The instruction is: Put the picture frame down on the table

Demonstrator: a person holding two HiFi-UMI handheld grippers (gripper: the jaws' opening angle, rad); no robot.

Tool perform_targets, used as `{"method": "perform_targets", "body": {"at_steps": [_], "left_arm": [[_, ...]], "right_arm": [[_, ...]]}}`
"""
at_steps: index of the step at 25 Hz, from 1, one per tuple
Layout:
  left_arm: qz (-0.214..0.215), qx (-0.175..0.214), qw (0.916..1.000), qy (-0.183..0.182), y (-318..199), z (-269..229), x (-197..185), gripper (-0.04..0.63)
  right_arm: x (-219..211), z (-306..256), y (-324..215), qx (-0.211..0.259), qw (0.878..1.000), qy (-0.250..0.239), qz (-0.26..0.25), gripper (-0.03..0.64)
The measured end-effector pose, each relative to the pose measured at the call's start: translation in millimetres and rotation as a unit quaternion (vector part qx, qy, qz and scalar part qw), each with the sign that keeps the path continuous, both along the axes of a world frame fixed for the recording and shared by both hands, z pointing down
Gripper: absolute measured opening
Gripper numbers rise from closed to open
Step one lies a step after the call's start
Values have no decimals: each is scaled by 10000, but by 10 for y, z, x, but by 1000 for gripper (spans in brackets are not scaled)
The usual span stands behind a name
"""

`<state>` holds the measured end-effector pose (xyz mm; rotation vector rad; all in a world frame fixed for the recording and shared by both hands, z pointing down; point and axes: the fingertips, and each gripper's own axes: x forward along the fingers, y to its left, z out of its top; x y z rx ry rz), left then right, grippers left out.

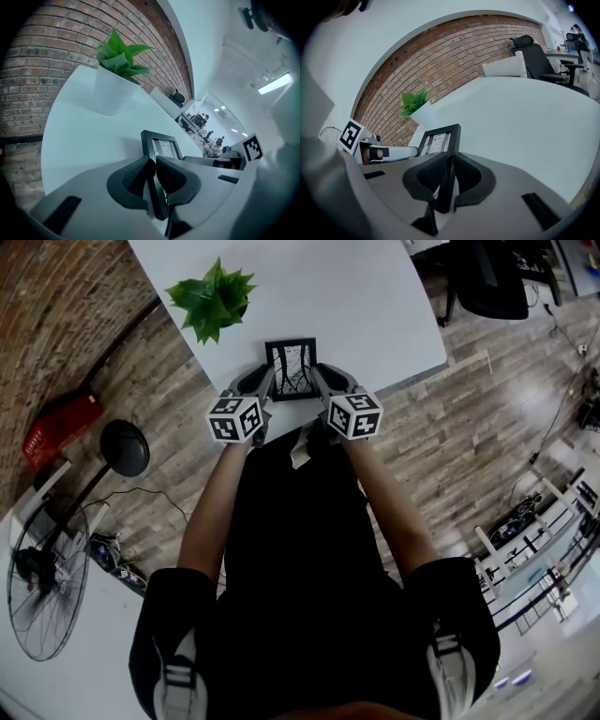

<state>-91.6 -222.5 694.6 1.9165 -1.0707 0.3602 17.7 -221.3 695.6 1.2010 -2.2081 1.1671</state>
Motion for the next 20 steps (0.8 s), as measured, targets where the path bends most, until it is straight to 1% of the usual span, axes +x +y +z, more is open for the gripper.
{"method": "perform_targets", "body": {"at_steps": [7,13,20], "left_arm": [[-90,-134,9998,66,17,64,-42,64],[-103,-148,9998,-10,17,102,-68,57],[-119,-74,9999,15,-35,66,-90,57]], "right_arm": [[-37,63,2,-53,10000,41,-27,46],[-53,102,21,-118,9999,53,25,43],[-29,111,23,-82,9998,159,97,23]]}}
